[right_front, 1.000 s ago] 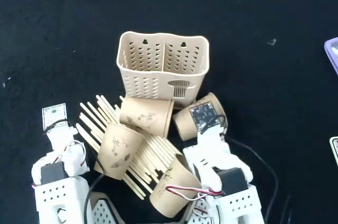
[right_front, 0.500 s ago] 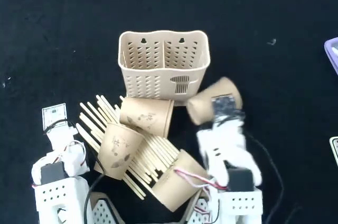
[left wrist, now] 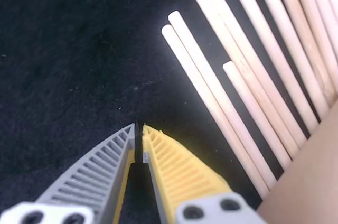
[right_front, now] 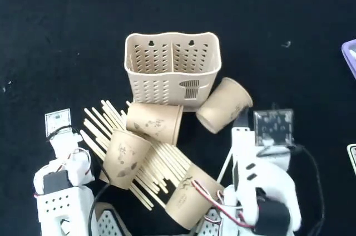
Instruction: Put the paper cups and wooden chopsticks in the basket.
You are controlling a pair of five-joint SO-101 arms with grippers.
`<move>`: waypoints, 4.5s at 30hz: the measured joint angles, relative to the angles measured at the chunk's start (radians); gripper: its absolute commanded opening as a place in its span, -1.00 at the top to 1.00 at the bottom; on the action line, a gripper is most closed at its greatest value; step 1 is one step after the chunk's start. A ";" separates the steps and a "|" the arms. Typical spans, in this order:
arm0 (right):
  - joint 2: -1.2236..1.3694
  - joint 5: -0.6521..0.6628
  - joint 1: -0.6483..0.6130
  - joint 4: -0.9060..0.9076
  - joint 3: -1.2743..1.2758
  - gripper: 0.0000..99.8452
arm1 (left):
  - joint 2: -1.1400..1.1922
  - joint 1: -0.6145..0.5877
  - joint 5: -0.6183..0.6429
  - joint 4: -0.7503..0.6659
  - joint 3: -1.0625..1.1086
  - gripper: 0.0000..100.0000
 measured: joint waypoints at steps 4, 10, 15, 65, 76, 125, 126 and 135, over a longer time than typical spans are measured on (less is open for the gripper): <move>0.086 0.029 -0.002 0.008 -0.184 0.56 | 0.000 0.008 0.000 0.000 0.000 0.92; 0.557 0.031 -0.002 0.207 -0.597 0.57 | 0.000 0.009 0.000 0.000 0.000 0.92; 0.961 0.063 -0.002 0.301 -0.732 0.53 | 0.000 0.009 0.000 0.000 0.000 0.92; 1.669 0.868 0.002 0.040 -0.720 0.84 | 0.000 0.014 -0.002 0.000 0.000 0.93; 1.629 0.738 0.000 0.198 -0.772 0.89 | 0.006 0.014 0.002 -0.043 0.011 0.93; 1.674 0.706 -0.046 0.206 -0.789 0.99 | 0.008 0.014 0.002 -0.051 0.011 0.93; 1.674 0.723 -0.046 0.218 -0.793 0.97 | 0.008 0.014 0.002 -0.051 0.011 0.93; 1.554 0.753 -0.048 0.318 -0.816 0.98 | 0.008 0.014 0.002 -0.051 0.011 0.93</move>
